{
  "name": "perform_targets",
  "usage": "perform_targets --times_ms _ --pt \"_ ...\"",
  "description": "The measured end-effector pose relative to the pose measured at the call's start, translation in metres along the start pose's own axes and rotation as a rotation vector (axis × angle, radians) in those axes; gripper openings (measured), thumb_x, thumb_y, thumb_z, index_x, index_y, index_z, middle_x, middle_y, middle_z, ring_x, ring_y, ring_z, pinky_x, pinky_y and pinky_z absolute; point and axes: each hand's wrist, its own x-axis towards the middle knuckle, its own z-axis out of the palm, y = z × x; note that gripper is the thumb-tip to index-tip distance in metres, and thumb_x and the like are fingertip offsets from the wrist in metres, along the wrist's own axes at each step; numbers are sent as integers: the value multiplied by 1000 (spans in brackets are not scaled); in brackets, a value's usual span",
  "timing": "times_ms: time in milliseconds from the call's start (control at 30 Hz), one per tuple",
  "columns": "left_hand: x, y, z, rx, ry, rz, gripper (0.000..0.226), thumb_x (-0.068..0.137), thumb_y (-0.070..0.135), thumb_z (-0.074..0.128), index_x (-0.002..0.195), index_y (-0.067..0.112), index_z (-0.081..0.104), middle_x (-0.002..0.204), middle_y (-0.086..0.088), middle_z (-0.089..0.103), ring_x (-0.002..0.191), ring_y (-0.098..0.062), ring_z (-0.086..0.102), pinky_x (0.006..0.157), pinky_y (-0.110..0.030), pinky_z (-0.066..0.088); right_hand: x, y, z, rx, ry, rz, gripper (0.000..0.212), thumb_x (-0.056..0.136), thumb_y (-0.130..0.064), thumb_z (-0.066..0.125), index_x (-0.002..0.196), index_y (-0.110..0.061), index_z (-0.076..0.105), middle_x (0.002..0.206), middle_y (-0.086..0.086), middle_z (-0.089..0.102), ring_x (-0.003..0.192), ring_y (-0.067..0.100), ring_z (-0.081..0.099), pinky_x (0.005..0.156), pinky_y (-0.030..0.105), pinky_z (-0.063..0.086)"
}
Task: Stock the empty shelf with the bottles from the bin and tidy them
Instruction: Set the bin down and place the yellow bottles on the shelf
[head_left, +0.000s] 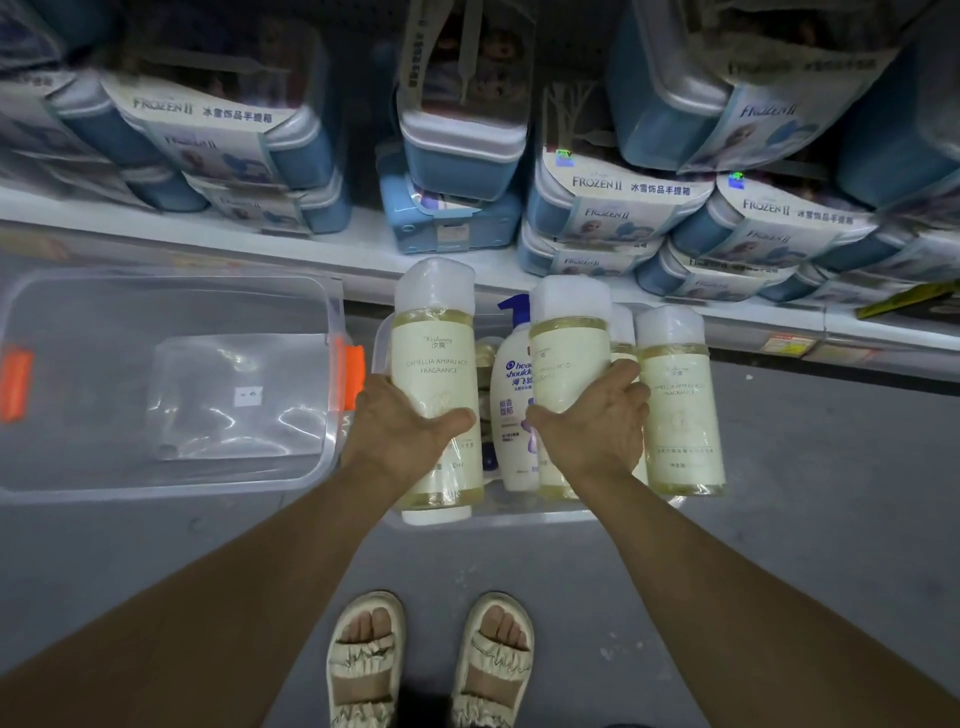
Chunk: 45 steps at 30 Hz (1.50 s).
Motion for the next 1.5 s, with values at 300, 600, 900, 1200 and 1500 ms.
perform_targets --times_ms 300,600,900,1200,1500 --pt "0 3 -2 -4 36 20 103 30 64 68 115 11 45 109 -6 60 94 -24 63 79 -44 56 3 -2 -3 541 -317 -12 71 73 -26 80 128 -13 36 109 0 55 92 16 58 63 21 45" --pt "0 -10 -27 115 123 -30 96 36 64 65 113 12 41 109 -6 56 91 -27 63 75 -46 57 -7 -17 34 425 -323 -93 71 65 -27 84 117 -12 38 114 5 55 100 22 59 77 34 54" --pt "2 -26 -39 170 137 -28 79 60 47 81 114 10 37 110 -9 53 92 -28 61 75 -47 56 -28 -24 61 339 -204 -131 73 77 -32 73 133 -7 33 128 10 44 114 27 48 91 38 47" --pt "5 -26 -44 126 107 5 78 63 44 81 116 10 36 112 -8 52 97 -26 59 78 -44 55 -31 -39 63 74 -105 -81 104 67 -56 76 140 -6 20 134 15 33 123 31 33 100 41 37" --pt "-1 -20 -60 67 57 42 93 35 63 70 110 16 39 107 -4 56 91 -23 62 71 -45 58 -21 -42 59 141 -85 -41 88 67 -42 82 128 -1 33 131 16 38 122 28 36 96 33 35"
